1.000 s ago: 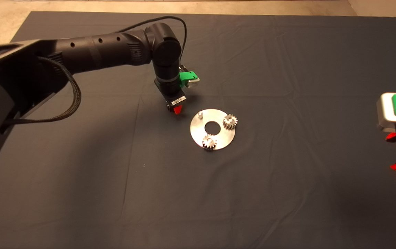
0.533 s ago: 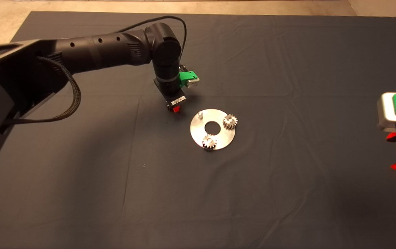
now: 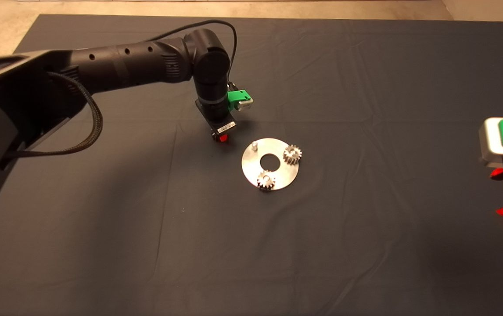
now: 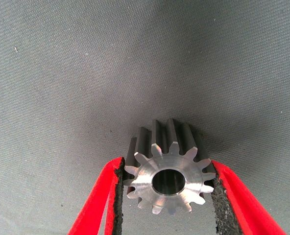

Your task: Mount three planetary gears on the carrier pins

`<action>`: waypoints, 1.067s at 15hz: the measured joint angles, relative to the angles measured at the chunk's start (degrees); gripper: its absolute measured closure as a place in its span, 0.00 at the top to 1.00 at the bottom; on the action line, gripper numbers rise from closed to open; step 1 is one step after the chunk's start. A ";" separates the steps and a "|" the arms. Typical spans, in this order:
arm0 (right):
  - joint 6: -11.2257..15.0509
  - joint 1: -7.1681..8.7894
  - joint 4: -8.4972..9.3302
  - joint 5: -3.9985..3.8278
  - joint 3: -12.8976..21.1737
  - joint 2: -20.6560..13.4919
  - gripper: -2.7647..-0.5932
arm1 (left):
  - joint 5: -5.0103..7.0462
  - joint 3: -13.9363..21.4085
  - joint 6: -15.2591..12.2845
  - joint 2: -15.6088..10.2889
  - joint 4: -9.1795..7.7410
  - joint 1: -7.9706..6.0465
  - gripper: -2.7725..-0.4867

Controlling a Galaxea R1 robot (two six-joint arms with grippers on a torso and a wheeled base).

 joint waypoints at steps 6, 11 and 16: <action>-0.13 0.00 0.09 0.00 0.00 0.00 0.26 | 0.13 0.00 -0.02 0.05 0.00 0.00 0.18; -0.15 0.15 0.11 0.00 0.00 0.02 0.26 | 5.60 1.00 -0.72 1.53 -0.06 -1.21 0.15; -0.15 0.28 0.15 -0.02 0.00 0.13 0.26 | 6.10 8.02 -5.59 3.61 -0.09 -7.69 0.15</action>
